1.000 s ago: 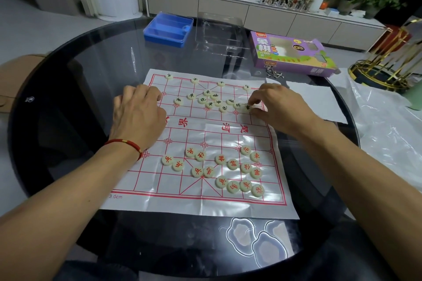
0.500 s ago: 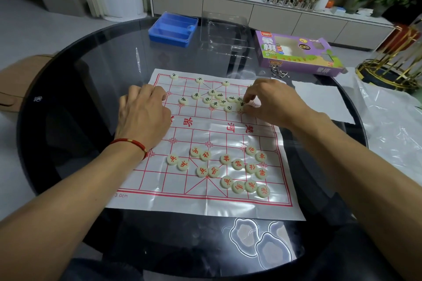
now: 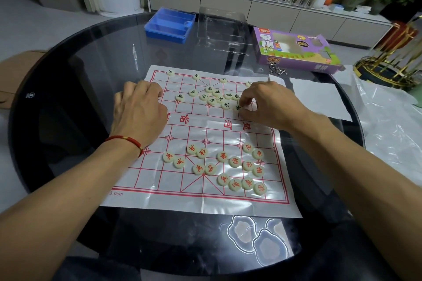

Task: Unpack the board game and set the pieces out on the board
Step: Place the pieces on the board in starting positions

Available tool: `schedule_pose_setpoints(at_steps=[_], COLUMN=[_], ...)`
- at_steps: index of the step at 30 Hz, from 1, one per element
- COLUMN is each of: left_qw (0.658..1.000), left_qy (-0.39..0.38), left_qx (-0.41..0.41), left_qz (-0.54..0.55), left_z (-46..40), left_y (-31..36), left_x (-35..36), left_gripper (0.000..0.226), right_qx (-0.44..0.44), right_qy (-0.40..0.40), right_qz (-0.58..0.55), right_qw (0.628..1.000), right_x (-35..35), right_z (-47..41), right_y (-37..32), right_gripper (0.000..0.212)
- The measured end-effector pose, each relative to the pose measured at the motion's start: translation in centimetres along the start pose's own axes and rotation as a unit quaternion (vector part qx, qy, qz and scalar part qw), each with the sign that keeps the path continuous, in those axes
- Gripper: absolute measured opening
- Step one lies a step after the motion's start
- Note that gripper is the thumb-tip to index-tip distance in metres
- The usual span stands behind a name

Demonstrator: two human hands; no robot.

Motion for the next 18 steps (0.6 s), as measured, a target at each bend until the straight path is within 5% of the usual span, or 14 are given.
schedule_pose_setpoints(at_steps=[18], left_qw=[1.000], left_qy=[0.001], left_qx=[0.002], left_qz=[0.002], left_z=[0.02], left_y=[0.03], left_x=[-0.04], left_gripper=[0.028], right_qx=[-0.010], right_qy=[-0.013], right_qz=[0.012], right_qw=[1.000], right_x=[-0.06], right_z=[0.26], right_y=[-0.20], right_gripper=[0.024])
Point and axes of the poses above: each hand's wrist, its own z-axis away from the middle knuckle, its own x-axis out of the palm, y = z × x, the point moved 10 cm from there along -z, towards the middle knuckle, and after that the axes turned 7 degrees about z, right-handed, at the moved point
